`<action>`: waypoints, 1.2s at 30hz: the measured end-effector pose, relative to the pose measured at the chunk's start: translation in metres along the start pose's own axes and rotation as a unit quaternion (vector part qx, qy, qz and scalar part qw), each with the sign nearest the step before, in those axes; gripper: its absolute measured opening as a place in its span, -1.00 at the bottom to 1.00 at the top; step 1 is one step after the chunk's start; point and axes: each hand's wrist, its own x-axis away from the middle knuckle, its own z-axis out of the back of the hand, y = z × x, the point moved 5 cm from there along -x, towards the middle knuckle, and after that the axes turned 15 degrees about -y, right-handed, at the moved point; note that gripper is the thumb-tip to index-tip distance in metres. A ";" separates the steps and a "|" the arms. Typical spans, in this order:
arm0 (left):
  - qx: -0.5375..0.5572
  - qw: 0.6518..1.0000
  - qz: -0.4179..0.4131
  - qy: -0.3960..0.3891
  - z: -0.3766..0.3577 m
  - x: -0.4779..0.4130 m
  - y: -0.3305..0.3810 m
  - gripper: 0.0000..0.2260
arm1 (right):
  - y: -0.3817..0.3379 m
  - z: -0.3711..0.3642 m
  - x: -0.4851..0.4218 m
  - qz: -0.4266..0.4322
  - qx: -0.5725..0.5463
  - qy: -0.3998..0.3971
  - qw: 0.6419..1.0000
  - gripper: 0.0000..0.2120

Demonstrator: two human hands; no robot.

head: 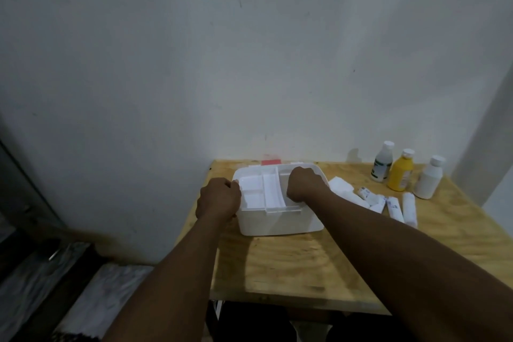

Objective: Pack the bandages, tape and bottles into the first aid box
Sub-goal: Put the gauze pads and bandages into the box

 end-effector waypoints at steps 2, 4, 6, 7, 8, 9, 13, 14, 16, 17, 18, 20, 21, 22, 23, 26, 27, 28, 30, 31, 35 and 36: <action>-0.005 1.000 0.000 0.002 0.000 -0.001 0.000 -0.70 | 0.001 0.002 0.001 0.004 0.020 0.001 1.000 -0.83; 0.001 1.000 -0.001 0.001 -0.001 -0.001 0.000 -0.69 | 0.002 0.005 0.004 -0.002 0.030 -0.013 0.999 -0.94; 0.004 1.000 -0.001 0.002 -0.001 -0.001 -0.001 -0.69 | 0.001 0.009 0.007 -0.007 0.028 -0.027 0.999 -0.95; 0.003 1.000 -0.001 0.003 -0.001 -0.001 -0.001 -0.68 | 0.001 0.010 0.007 -0.007 0.024 -0.033 0.999 -0.89; 0.002 1.000 -0.001 0.004 -0.001 -0.001 -0.001 -0.68 | 0.000 0.011 0.009 -0.008 0.015 -0.040 0.999 -0.81; 0.002 1.000 -0.002 0.005 -0.001 -0.001 -0.002 -0.68 | -0.001 0.011 0.010 -0.009 0.004 -0.047 0.999 -0.75; 0.006 1.000 -0.003 0.006 -0.002 -0.001 -0.001 -0.69 | -0.005 0.011 0.014 -0.015 -0.079 -0.069 0.994 -0.60; 0.006 1.000 -0.002 0.006 -0.002 -0.001 -0.001 -0.69 | -0.007 0.010 0.014 -0.015 -0.120 -0.071 0.990 -0.55; 0.006 1.000 0.000 0.005 -0.002 0.000 -0.001 -0.69 | -0.008 0.003 0.012 -0.022 -0.222 -0.086 0.971 -0.42; 0.006 1.000 0.000 0.005 -0.002 0.000 -0.001 -0.69 | -0.009 -0.001 0.010 -0.027 -0.273 -0.099 0.957 -0.35; 0.005 1.000 0.001 0.005 -0.002 -0.001 -0.001 -0.69 | -0.011 -0.006 0.009 -0.030 -0.315 -0.112 0.942 -0.28; 0.008 1.000 0.003 0.004 -0.002 0.000 -0.002 -0.70 | -0.016 -0.014 0.005 -0.028 -0.381 -0.134 0.915 -0.16; 0.010 1.000 0.002 0.003 -0.002 -0.001 -0.001 -0.70 | -0.019 -0.017 0.004 -0.024 -0.410 -0.142 0.901 -0.13; 0.012 1.000 0.001 0.002 -0.002 -0.001 -0.001 -0.70 | -0.022 -0.019 0.003 -0.021 -0.436 -0.146 0.888 -0.12; 0.013 1.000 0.000 0.001 -0.002 -0.001 -0.001 -0.70 | -0.026 -0.020 0.003 -0.019 -0.456 -0.150 0.877 -0.13; 0.014 1.000 0.000 -0.001 -0.001 0.000 -0.001 -0.70 | -0.034 -0.023 0.000 -0.005 -0.478 -0.152 0.865 -0.12; 0.013 1.000 0.000 0.000 -0.001 -0.001 -0.001 -0.70 | -0.034 -0.025 -0.002 -0.005 -0.480 -0.152 0.864 -0.11; 0.013 1.000 0.001 0.001 -0.001 0.000 -0.001 -0.70 | -0.034 -0.025 -0.002 -0.005 -0.485 -0.149 0.862 -0.10; 0.014 1.000 0.001 0.002 -0.001 0.000 -0.003 -0.70 | -0.033 -0.026 -0.003 -0.008 -0.494 -0.146 0.857 -0.13; 0.014 1.000 0.002 0.002 -0.001 0.000 -0.003 -0.70 | -0.032 -0.026 -0.002 -0.010 -0.496 -0.146 0.856 -0.15; 0.006 1.000 0.002 0.005 0.000 0.002 -0.003 -0.68 | -0.029 -0.026 -0.003 -0.004 -0.477 -0.148 0.866 -0.16; 0.004 1.000 -0.001 0.004 0.000 0.002 -0.002 -0.68 | -0.027 -0.025 -0.003 -0.001 -0.461 -0.147 0.875 -0.15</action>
